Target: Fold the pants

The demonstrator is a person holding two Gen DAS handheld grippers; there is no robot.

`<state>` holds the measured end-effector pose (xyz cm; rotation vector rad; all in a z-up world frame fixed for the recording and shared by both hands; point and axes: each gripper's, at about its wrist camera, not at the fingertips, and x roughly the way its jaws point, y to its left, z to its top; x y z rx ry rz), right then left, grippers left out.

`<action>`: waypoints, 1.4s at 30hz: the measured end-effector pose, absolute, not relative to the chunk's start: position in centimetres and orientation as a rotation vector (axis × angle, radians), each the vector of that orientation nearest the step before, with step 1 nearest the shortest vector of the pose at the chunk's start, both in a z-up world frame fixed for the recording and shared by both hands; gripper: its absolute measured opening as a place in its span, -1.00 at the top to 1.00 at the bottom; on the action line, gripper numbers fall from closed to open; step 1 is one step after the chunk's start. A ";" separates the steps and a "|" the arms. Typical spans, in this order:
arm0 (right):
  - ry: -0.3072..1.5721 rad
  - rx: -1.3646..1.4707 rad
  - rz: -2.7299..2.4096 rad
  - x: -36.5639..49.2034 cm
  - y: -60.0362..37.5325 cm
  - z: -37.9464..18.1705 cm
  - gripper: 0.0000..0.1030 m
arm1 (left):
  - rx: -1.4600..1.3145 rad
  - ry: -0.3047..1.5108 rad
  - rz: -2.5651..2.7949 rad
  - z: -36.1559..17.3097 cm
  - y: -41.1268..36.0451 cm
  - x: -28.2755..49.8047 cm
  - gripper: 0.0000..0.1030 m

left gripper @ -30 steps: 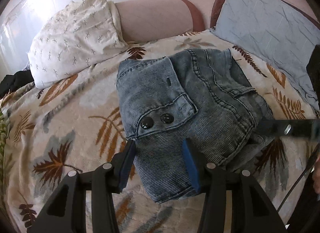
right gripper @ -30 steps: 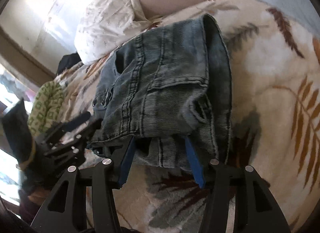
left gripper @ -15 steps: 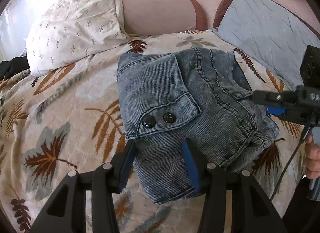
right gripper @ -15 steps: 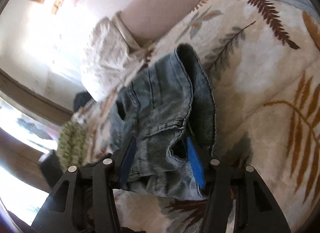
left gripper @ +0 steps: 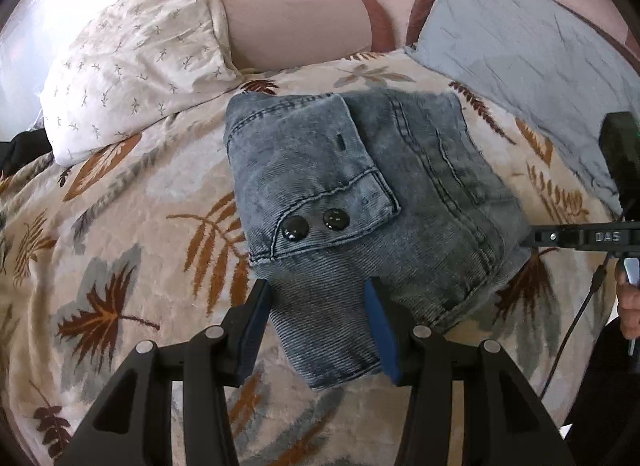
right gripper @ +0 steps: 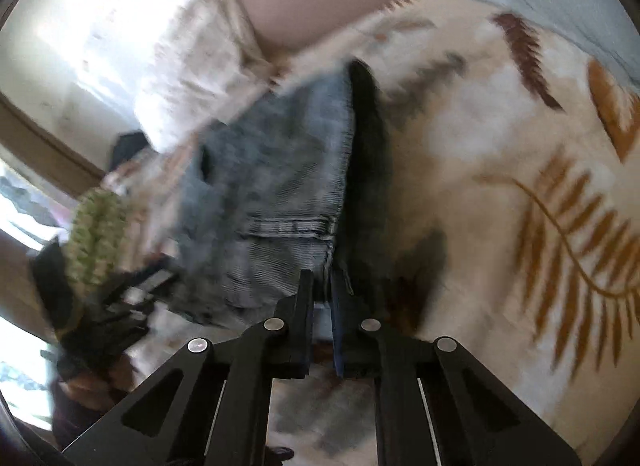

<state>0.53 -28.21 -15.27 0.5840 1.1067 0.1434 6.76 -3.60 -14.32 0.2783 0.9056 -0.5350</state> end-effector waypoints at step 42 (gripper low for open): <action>0.955 0.397 0.198 2.6 -23.1 -12.3 0.46 | 0.197 0.744 -0.257 -10.4 -2.8 6.5 -0.67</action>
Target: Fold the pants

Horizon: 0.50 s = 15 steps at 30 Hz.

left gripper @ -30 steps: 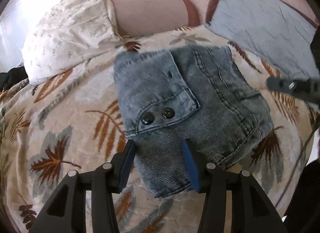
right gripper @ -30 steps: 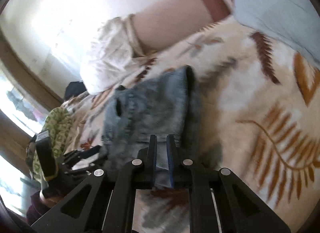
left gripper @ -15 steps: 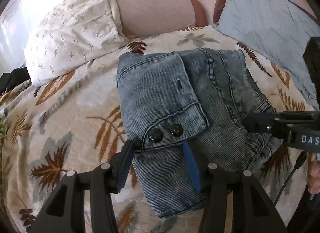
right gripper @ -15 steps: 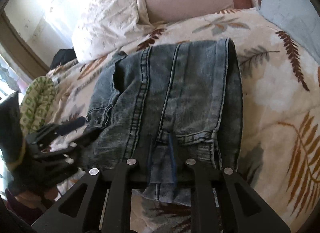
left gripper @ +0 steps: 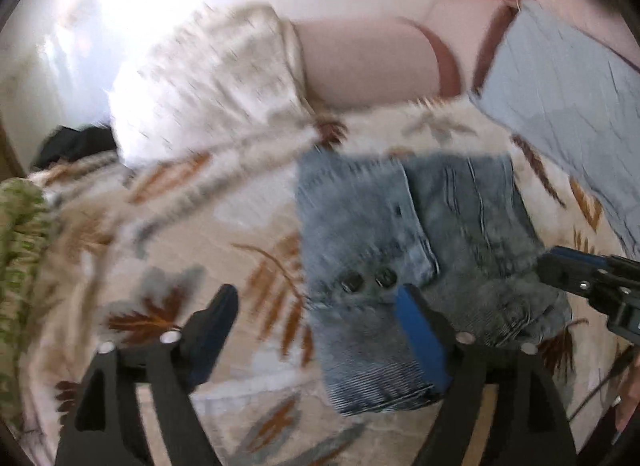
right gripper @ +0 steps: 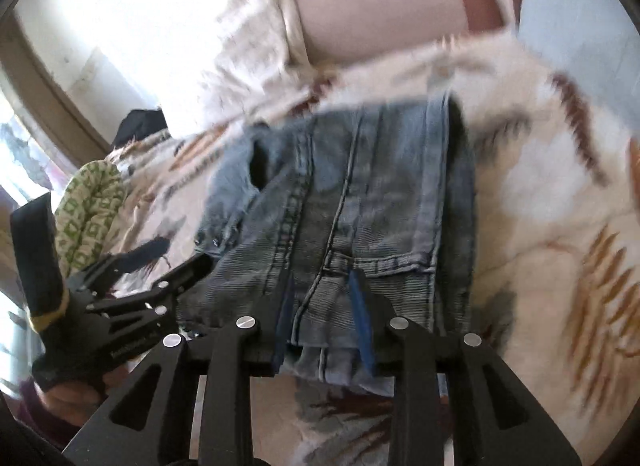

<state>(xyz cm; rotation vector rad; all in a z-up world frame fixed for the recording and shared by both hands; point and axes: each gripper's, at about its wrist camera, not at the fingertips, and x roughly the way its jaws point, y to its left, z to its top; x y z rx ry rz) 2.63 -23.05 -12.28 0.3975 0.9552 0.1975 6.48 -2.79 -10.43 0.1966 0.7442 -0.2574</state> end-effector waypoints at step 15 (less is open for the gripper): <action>0.518 0.325 0.045 -5.0 -23.2 -3.9 -0.09 | 0.141 0.421 -0.097 -3.0 0.5 0.7 -1.00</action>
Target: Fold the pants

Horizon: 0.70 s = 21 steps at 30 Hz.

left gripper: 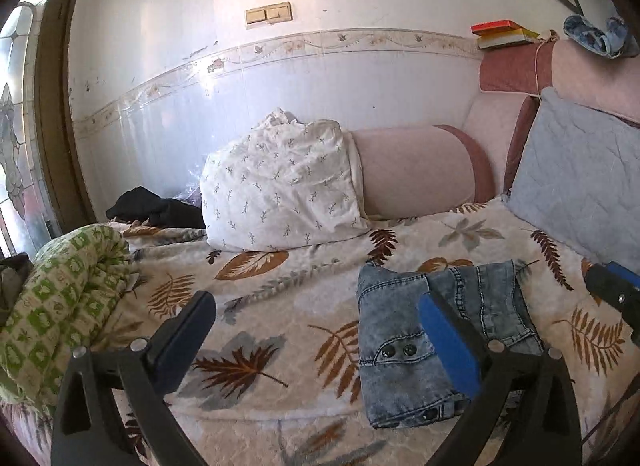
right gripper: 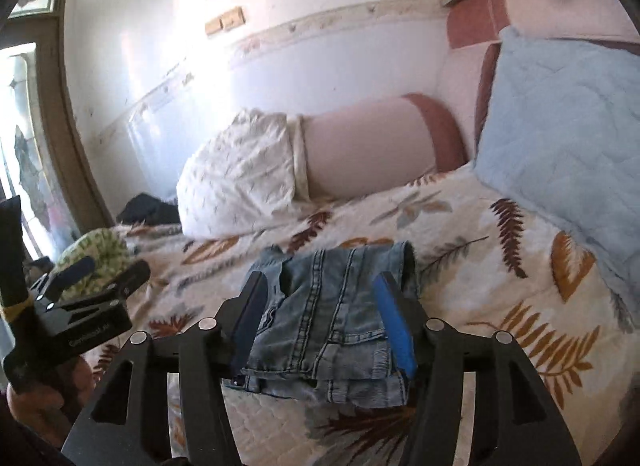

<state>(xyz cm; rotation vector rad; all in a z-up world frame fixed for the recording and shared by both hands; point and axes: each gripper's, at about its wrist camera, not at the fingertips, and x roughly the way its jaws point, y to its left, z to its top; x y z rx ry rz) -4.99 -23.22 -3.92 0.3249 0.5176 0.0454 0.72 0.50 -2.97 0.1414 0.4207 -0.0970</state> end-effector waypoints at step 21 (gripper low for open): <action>0.485 0.311 -0.020 -4.4 -23.3 -4.9 -0.31 | 0.149 0.435 -0.050 -3.7 0.5 1.7 -1.00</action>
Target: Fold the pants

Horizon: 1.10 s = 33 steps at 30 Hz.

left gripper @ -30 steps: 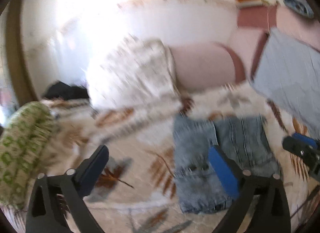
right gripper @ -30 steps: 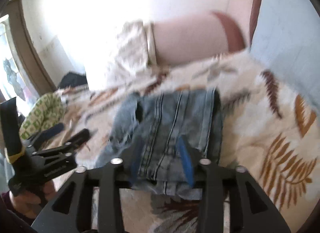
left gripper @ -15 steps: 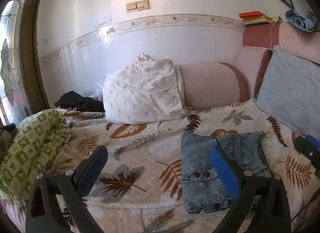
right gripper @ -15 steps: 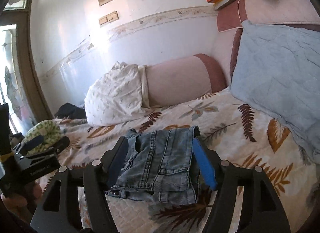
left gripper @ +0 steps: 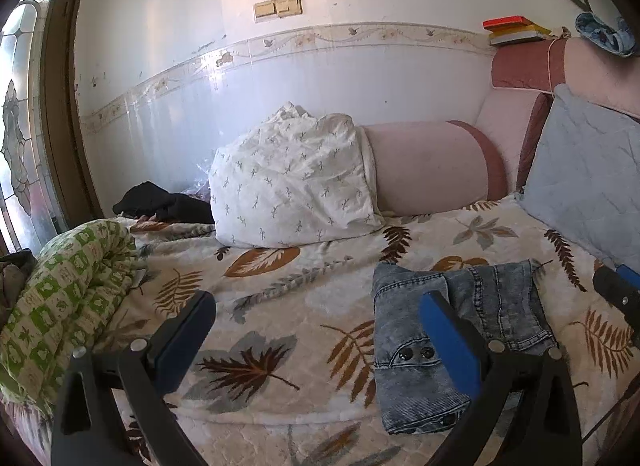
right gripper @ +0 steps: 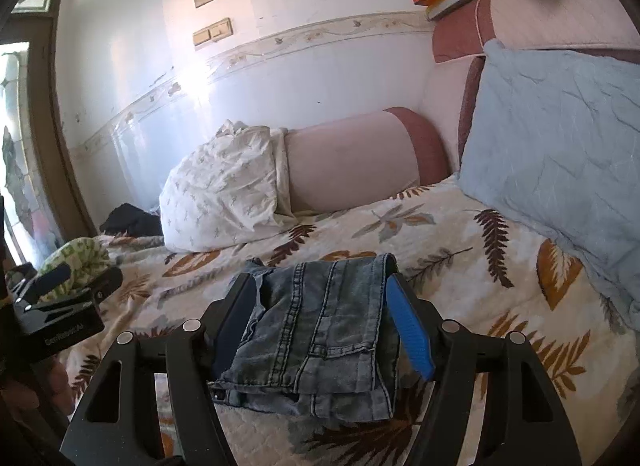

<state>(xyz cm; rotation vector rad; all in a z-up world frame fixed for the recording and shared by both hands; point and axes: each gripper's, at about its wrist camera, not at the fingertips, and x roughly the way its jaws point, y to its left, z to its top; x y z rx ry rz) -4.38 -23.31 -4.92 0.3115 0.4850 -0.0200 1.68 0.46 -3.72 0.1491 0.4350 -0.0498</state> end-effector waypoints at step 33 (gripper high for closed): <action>0.543 0.185 -0.004 -2.2 -20.2 -6.4 -0.54 | 0.177 0.521 -0.084 -8.3 1.6 4.0 -1.00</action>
